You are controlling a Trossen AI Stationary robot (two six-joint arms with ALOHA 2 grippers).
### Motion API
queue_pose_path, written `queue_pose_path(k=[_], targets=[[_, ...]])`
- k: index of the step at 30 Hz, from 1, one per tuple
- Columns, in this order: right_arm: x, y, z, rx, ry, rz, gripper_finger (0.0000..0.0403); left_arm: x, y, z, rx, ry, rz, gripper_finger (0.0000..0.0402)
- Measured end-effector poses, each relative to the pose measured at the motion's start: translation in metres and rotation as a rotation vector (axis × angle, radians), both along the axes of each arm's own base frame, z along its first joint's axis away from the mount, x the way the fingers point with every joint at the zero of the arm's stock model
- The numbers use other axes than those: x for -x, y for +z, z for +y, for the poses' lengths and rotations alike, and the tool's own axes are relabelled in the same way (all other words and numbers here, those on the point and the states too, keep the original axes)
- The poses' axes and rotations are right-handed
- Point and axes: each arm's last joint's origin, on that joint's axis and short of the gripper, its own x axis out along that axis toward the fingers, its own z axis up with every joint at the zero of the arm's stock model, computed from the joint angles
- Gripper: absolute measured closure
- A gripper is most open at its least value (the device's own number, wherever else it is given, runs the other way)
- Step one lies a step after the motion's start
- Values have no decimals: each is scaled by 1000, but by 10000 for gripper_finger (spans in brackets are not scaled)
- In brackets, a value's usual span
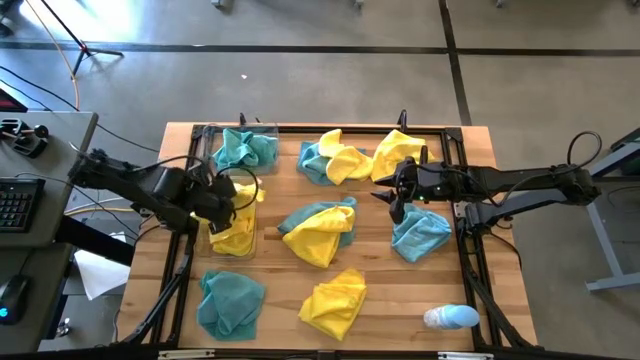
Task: Sort microfiber towel by color & place in baskets
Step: Put the yellow microfiber cloth into the bottom transparent bin
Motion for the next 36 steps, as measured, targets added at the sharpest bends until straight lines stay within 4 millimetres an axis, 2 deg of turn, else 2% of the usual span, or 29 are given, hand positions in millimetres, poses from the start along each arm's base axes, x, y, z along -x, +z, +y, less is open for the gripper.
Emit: queue_pose_path(k=[6,9,12,16,23,32,36], targets=[[0,0,0,2,-3,0,242,-3,-47,-1,142,63,-196,401],[0,0,-1,14,-27,-1,242,-3,-71,2,198,145,-181,401],[0,0,-1,24,-43,-1,242,2,-94,8,243,300,-130,401],[0,0,-2,24,-49,-2,242,9,-112,15,302,556,-134,399],[0,0,-2,24,-49,-2,242,7,-113,25,333,739,-194,373],[0,0,-2,24,-48,-2,242,7,-113,35,357,814,-198,282],[0,0,-2,25,-48,-1,242,1,-95,36,392,812,-258,259]])
